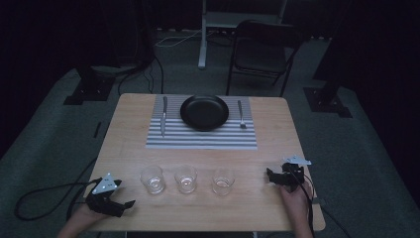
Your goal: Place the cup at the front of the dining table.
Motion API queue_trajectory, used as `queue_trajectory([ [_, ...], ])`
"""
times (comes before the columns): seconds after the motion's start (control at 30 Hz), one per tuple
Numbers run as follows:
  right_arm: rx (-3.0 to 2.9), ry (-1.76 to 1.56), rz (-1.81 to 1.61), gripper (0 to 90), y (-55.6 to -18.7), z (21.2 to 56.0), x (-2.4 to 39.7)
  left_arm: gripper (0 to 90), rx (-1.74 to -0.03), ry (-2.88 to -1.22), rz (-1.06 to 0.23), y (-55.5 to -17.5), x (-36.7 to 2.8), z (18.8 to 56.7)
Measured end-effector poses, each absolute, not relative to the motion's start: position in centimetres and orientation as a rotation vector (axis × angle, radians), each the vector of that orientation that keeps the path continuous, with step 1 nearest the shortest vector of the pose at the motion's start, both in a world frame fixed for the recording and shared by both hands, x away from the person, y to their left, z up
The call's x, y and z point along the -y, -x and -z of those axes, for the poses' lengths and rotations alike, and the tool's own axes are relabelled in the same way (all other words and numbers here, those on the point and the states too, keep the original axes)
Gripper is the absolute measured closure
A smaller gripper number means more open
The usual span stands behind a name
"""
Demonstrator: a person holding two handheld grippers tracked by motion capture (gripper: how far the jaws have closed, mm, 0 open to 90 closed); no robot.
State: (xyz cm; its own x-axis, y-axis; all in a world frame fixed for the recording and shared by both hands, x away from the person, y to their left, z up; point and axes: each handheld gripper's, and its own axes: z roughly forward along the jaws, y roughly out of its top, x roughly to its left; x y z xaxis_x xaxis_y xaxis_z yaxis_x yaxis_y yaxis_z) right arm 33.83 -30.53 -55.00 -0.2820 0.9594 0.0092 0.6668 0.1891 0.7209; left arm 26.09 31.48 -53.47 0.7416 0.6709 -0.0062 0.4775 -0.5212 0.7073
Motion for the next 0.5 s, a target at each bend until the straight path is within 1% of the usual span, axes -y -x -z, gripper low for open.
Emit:
queue_trajectory([
  [0.2,-2.022,-1.519,-0.869,12.1,-33.8,55.0,30.5,4.0,-0.813,-2.198,-0.332,-26.3,-30.0,53.3],
  [0.5,-2.022,-1.52,-0.869,12.1,-33.8,55.0,30.5,4.1,-0.795,-2.2,-0.327,-26.7,-28.9,53.5],
])
